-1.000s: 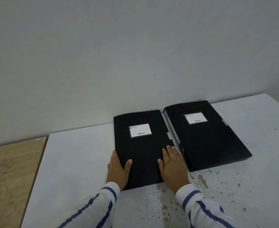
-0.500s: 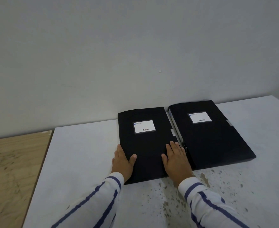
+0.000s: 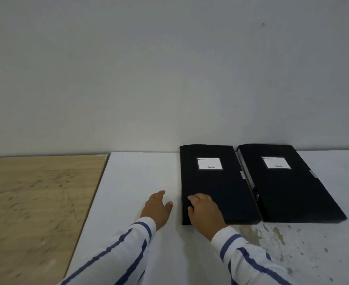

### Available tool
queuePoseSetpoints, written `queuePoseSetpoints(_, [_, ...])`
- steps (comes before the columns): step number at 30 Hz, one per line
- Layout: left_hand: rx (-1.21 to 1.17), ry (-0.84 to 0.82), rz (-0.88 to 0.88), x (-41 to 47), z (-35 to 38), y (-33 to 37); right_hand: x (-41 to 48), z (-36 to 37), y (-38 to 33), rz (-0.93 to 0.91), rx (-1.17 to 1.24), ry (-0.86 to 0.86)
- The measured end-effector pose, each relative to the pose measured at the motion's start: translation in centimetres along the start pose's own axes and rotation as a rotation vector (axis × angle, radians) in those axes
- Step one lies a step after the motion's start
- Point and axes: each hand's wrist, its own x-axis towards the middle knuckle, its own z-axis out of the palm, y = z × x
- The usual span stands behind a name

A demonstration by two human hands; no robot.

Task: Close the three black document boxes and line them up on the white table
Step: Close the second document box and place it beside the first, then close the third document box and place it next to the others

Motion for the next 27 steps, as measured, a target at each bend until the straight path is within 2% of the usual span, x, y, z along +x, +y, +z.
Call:
queuePoseSetpoints(11, [0.015,0.154,-0.042,-7.6,-12.8,-12.7,-3.5,4.5,-18.4,-0.25,-0.093,-0.077])
queuePoseSetpoints(27, [-0.044,0.477,-0.241,-24.9,-32.6,-39.7,-12.6,18.0,-50.4,-0.52,-0.035,-0.153])
